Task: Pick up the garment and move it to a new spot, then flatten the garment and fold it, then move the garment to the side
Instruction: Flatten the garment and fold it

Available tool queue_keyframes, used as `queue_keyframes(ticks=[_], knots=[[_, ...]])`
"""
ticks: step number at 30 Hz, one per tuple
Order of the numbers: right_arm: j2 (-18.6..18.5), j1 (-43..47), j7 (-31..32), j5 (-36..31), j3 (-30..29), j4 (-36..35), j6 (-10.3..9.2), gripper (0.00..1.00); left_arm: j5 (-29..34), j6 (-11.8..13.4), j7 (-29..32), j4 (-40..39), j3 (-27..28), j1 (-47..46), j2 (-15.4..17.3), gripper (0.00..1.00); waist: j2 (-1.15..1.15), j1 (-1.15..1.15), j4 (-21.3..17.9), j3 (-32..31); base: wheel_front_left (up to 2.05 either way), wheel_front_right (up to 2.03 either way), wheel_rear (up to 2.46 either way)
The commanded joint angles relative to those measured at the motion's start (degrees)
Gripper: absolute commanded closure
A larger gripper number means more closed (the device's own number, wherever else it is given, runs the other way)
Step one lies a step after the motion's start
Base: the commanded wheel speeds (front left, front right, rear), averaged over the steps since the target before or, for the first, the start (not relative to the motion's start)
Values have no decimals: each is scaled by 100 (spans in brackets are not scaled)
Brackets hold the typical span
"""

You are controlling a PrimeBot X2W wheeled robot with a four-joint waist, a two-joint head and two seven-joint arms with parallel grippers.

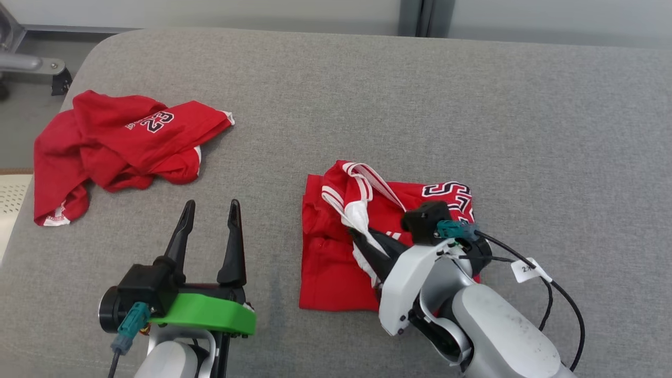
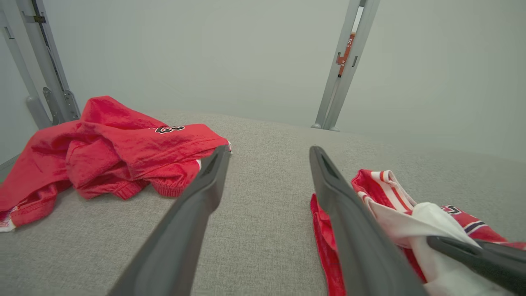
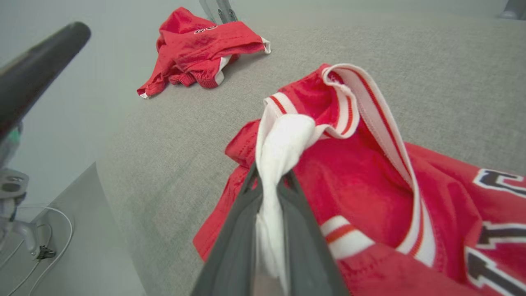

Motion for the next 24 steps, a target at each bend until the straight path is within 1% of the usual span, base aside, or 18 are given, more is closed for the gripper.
queue_keyframes(ticks=[1,5,8,11,15,17,20,24], knots=[[7,-110,-197,193,110,47,1,0,16,-32,-13,25,4,-110,-28,0,0,0,72,71,0,0,0],[3,-331,-849,239,352,132,1,0,52,-37,-15,75,59,-106,-33,0,0,0,27,94,0,0,0],[2,-429,-1318,247,488,-8,1,0,78,-39,-16,84,96,-82,-29,0,0,0,-48,82,0,0,0],[-14,-465,-1750,137,372,-248,1,0,112,-24,-16,86,150,-30,3,0,0,0,-159,52,0,0,0],[-261,-134,-2126,-141,-283,-619,1,0,128,9,-16,69,218,57,53,0,0,0,-329,-1,0,0,0],[-404,106,-2219,-314,-782,-852,1,0,144,30,-16,51,246,106,80,0,0,0,-420,-33,0,0,0],[-596,607,-2244,-544,-1570,-1238,1,0,152,58,-17,35,306,168,156,0,0,0,-554,-80,0,0,0],[-726,1373,-2087,-737,-2512,-1694,1,0,168,119,-11,-29,355,279,220,0,0,0,-691,-132,0,0,0]])
